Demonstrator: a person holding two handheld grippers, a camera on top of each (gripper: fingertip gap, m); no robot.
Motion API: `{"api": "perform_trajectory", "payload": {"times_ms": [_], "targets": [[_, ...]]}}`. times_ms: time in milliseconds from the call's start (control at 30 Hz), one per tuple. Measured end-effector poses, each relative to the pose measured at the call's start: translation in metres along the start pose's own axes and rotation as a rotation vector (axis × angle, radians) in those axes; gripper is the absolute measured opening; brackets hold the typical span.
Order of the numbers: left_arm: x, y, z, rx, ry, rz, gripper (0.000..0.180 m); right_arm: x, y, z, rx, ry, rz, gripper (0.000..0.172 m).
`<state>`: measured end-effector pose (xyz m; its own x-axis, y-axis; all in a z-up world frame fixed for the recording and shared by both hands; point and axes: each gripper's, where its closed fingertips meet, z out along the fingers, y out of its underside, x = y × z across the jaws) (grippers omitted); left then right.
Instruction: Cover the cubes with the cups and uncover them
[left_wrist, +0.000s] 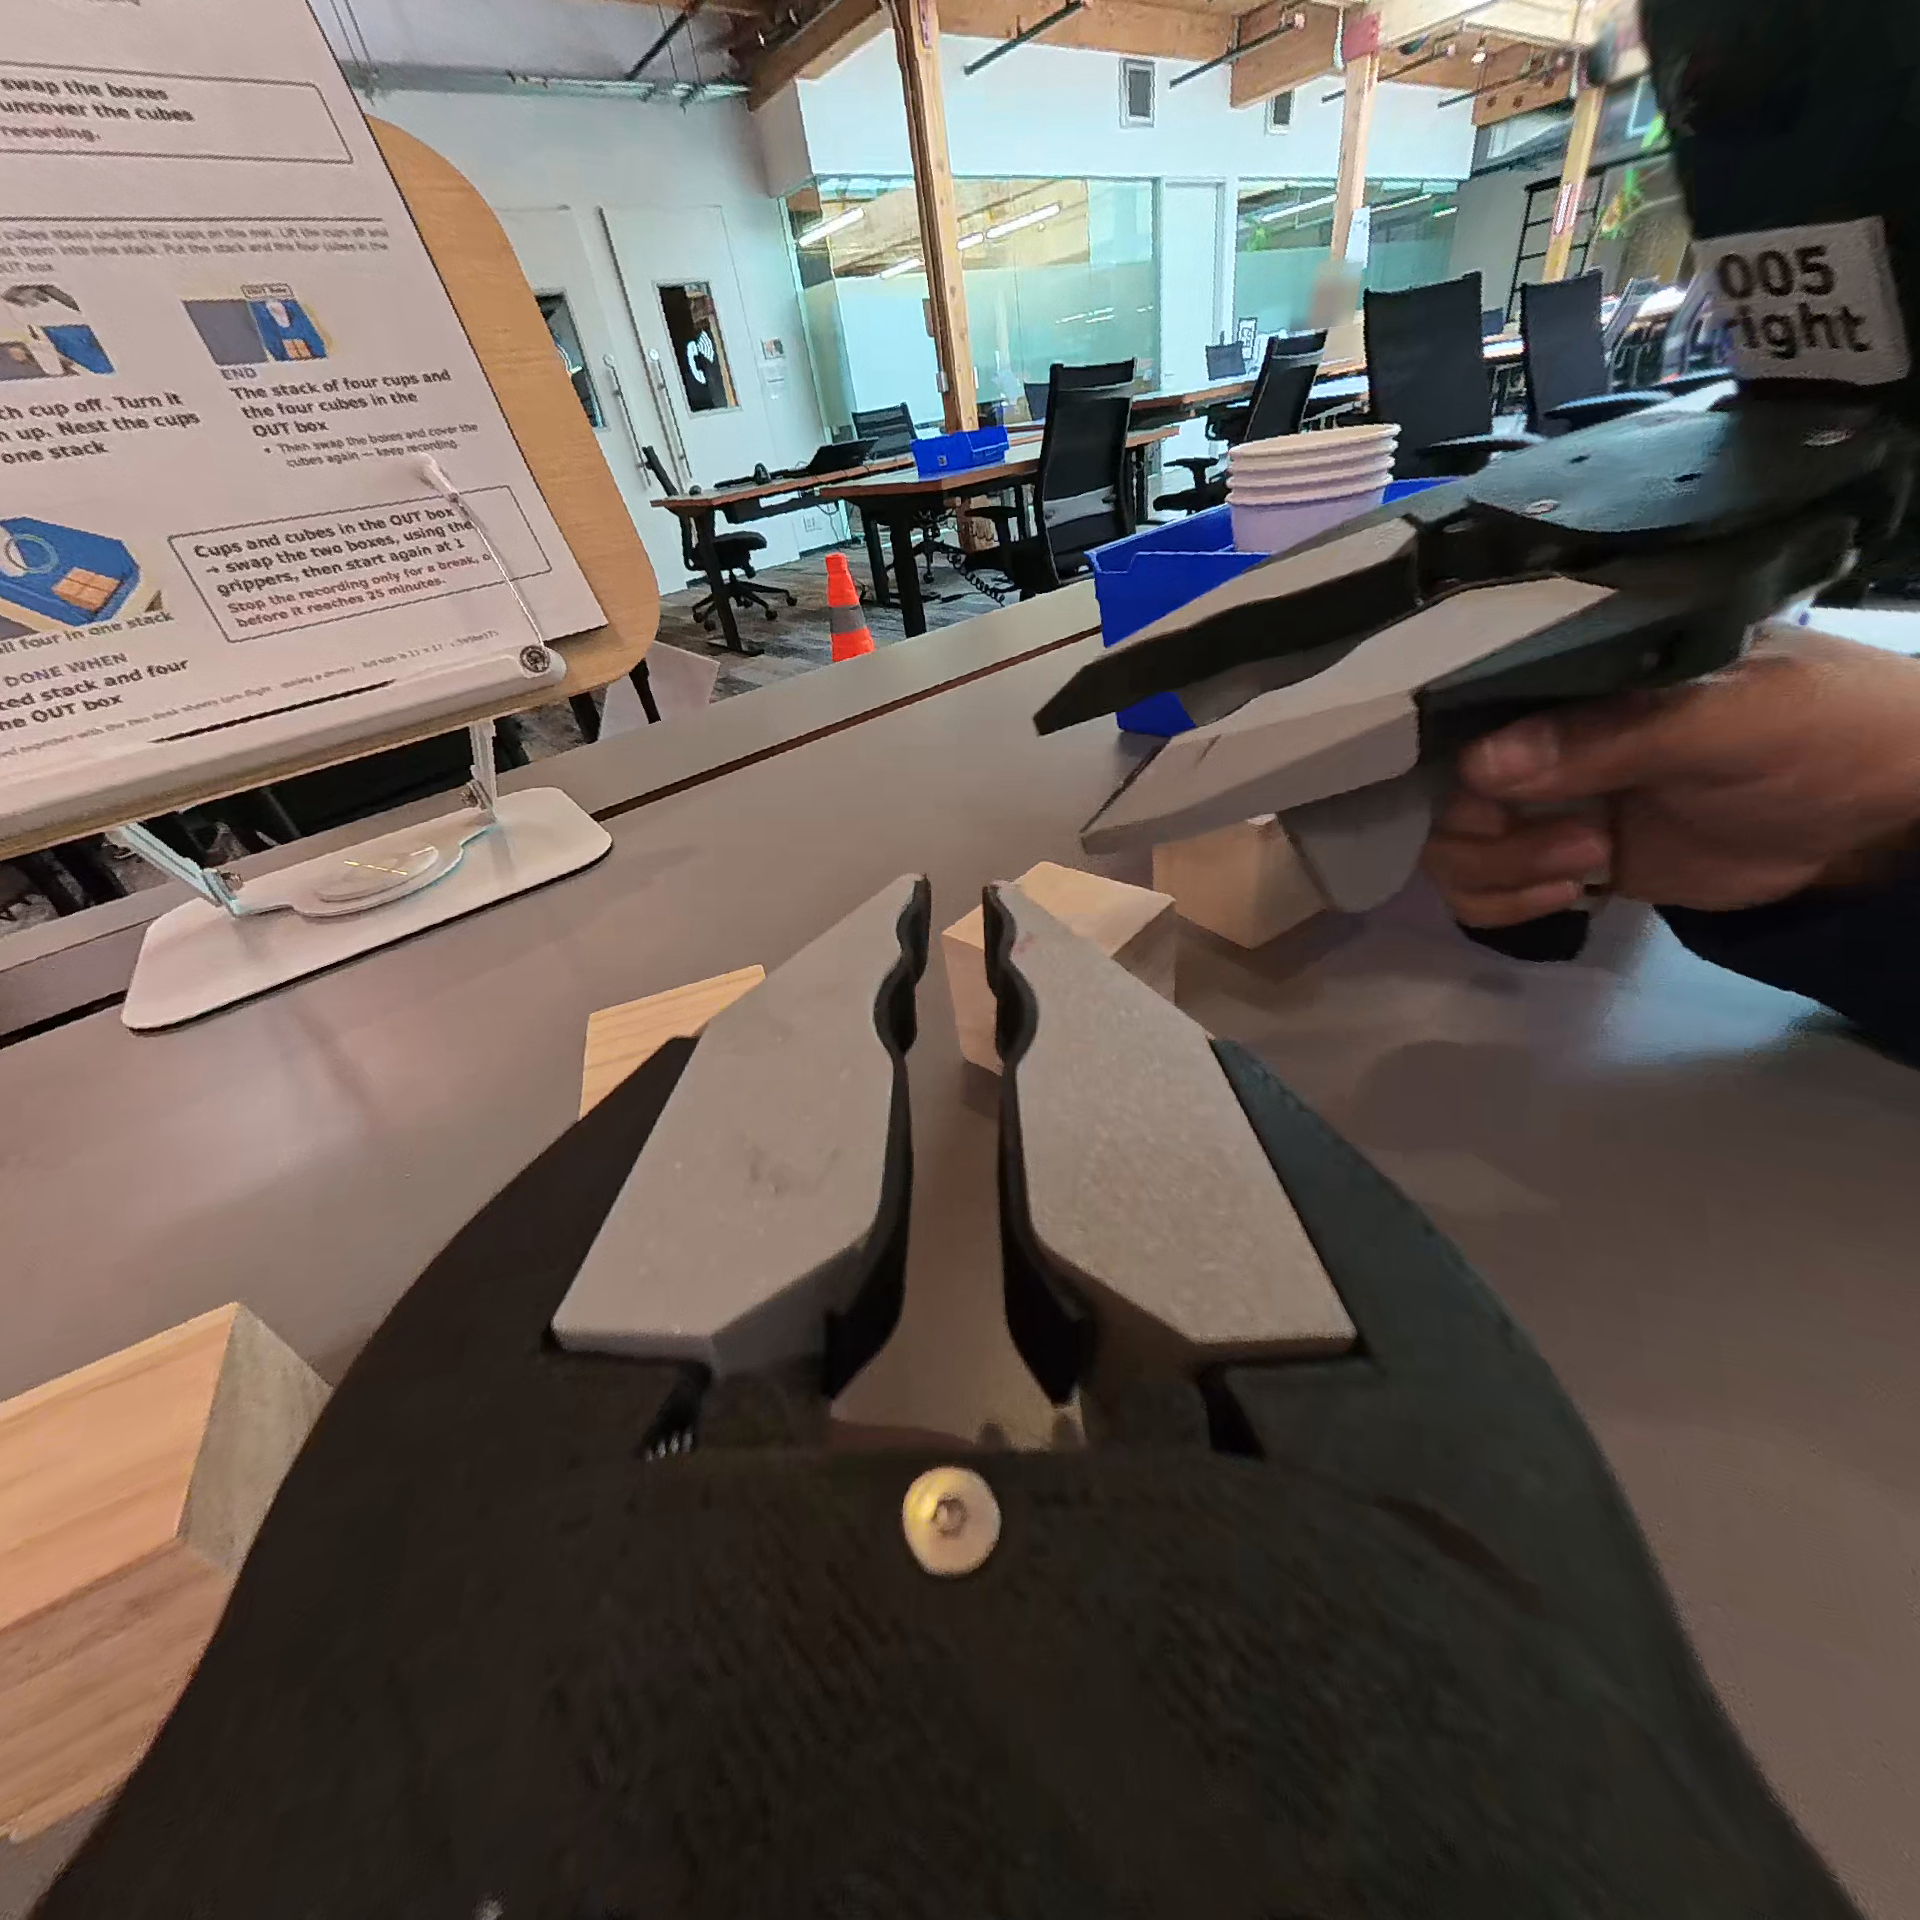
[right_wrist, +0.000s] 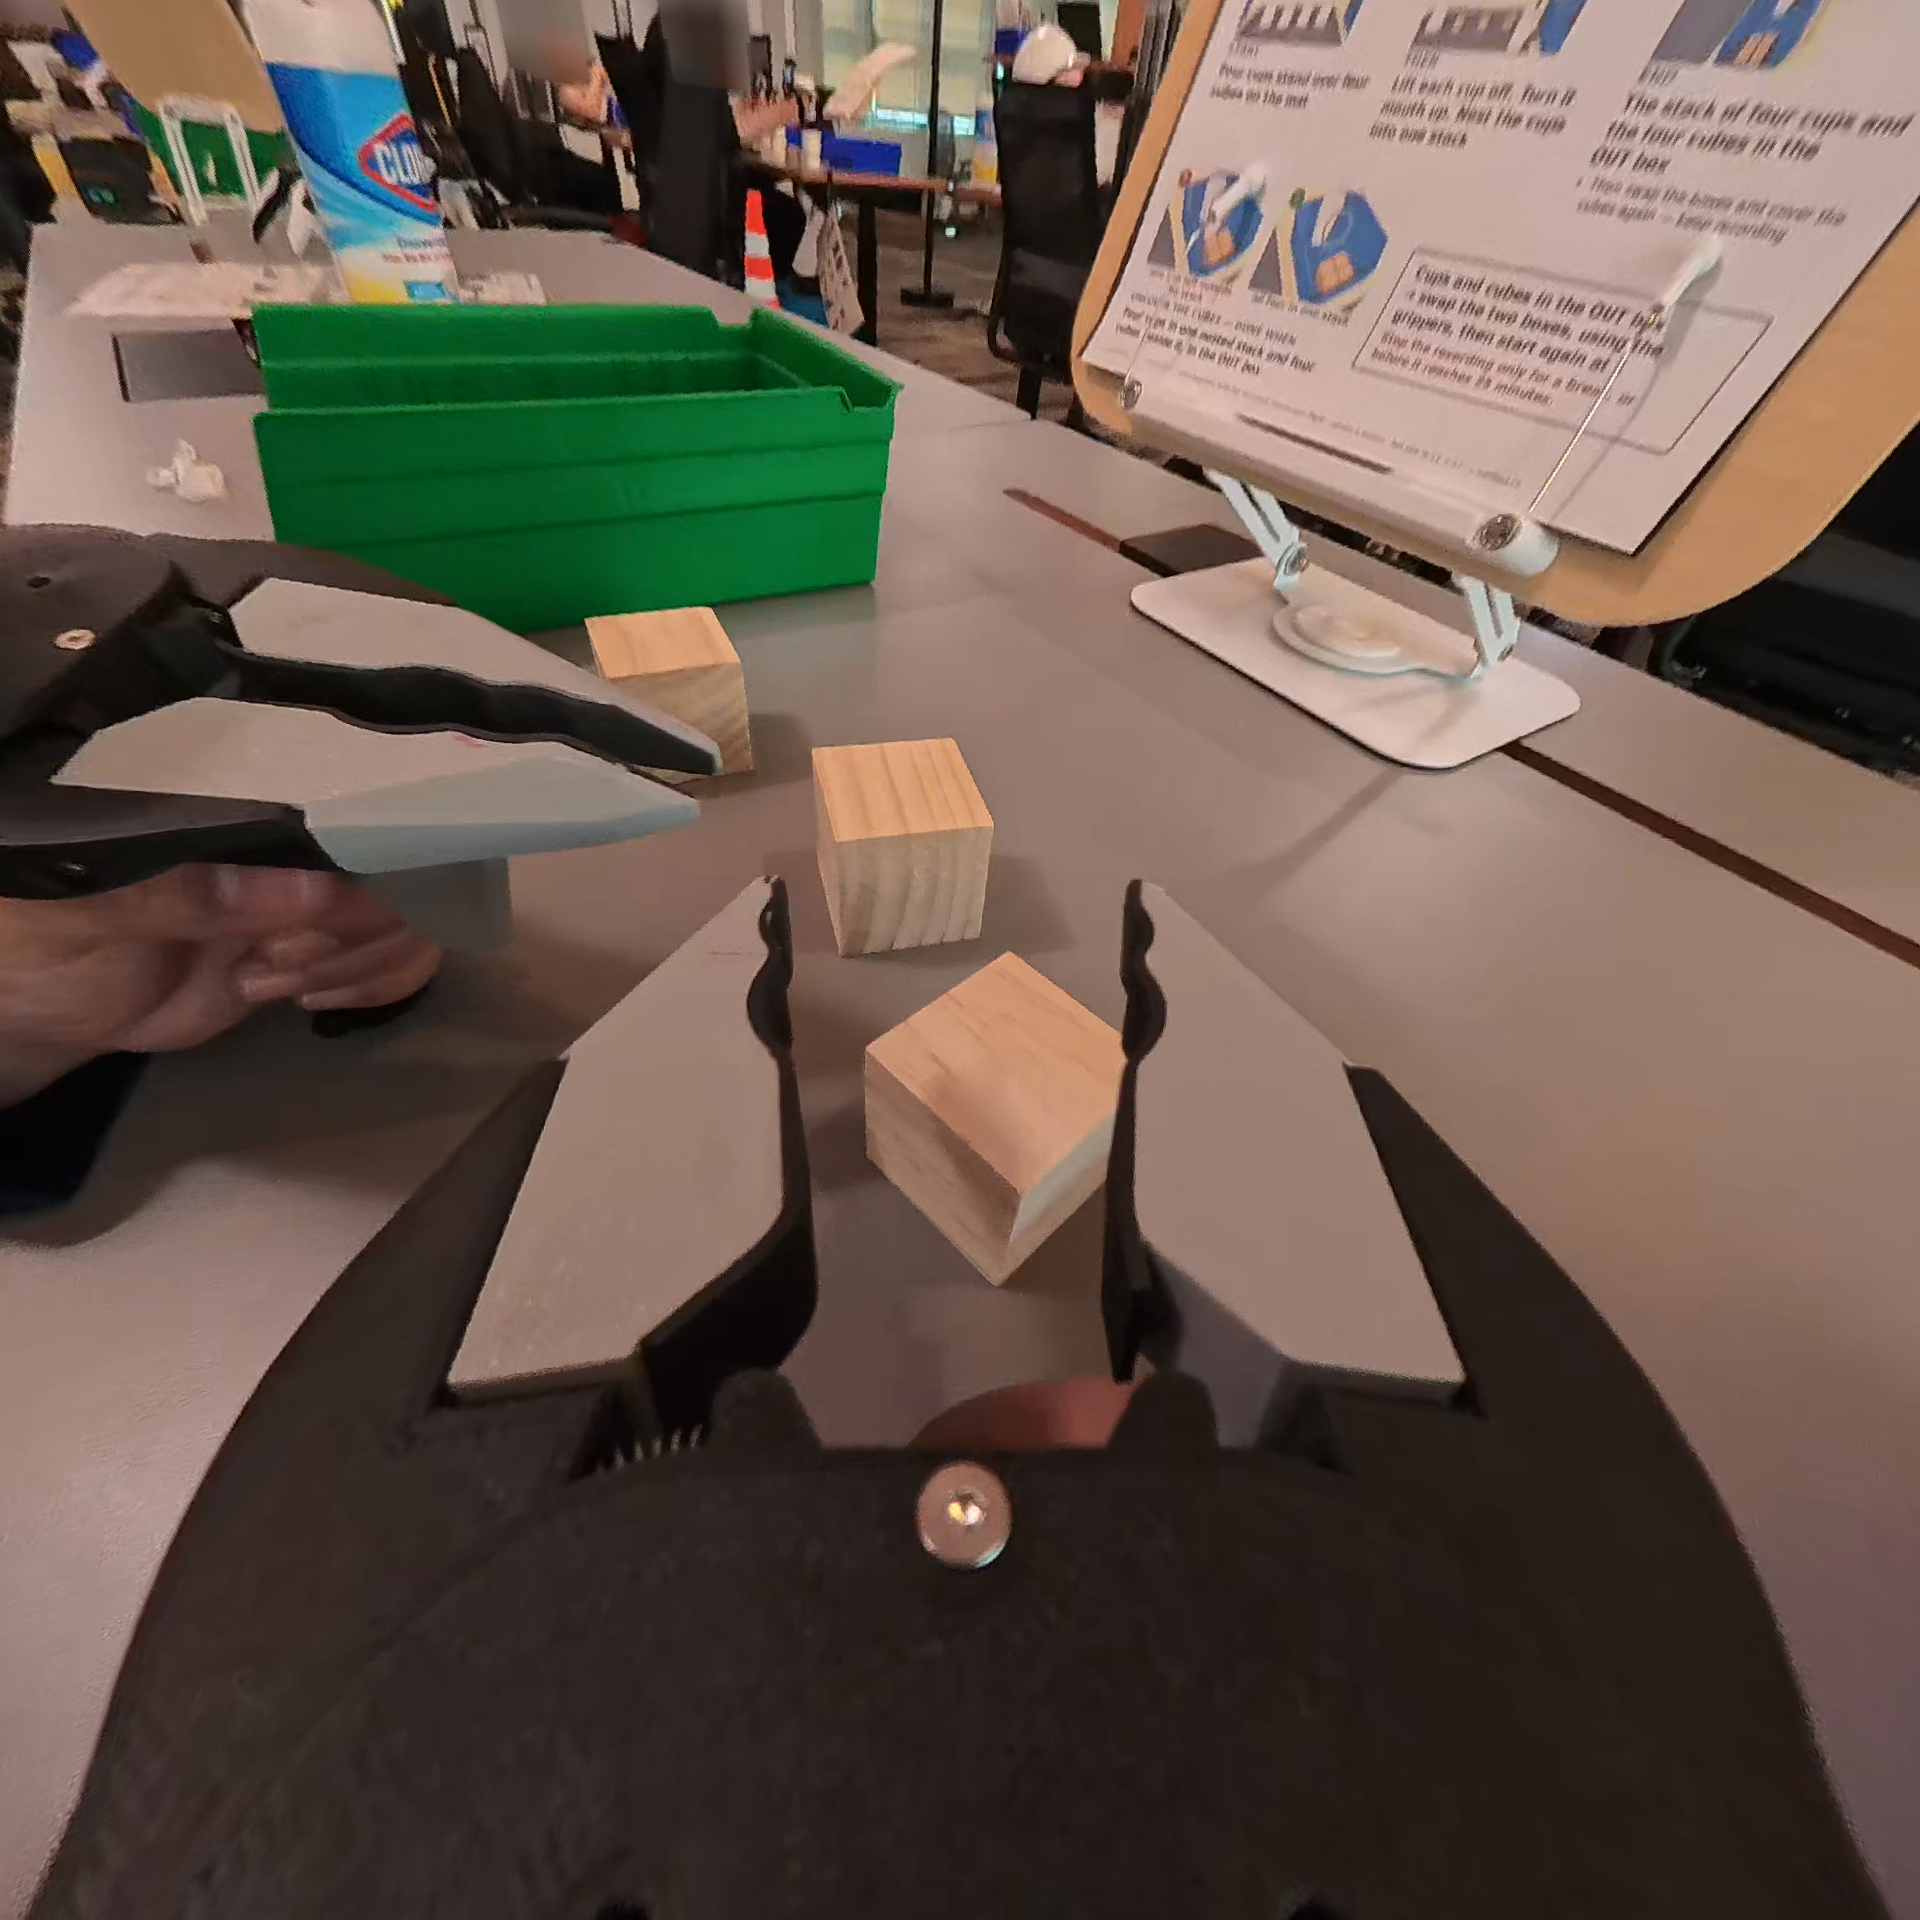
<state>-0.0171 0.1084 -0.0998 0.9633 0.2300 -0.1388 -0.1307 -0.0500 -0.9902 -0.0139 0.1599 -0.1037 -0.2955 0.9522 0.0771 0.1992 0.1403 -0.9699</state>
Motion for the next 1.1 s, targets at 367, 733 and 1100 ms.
{"api": "perform_trajectory", "payload": {"times_ms": [367, 733, 1100], "targets": [[-0.003, -0.001, -0.001, 0.011, -0.039, 0.029, 0.002, -0.012, 0.014, 0.009, -0.028, 0.018, -0.076, 0.058], [-0.003, -0.001, -0.001, 0.008, -0.038, 0.021, 0.005, 0.012, 0.016, 0.005, -0.031, 0.072, 0.064, 0.065], [-0.004, -0.001, -0.001, 0.006, -0.041, 0.015, 0.009, 0.095, 0.006, -0.045, 0.019, 0.302, 0.179, 0.054]]}}
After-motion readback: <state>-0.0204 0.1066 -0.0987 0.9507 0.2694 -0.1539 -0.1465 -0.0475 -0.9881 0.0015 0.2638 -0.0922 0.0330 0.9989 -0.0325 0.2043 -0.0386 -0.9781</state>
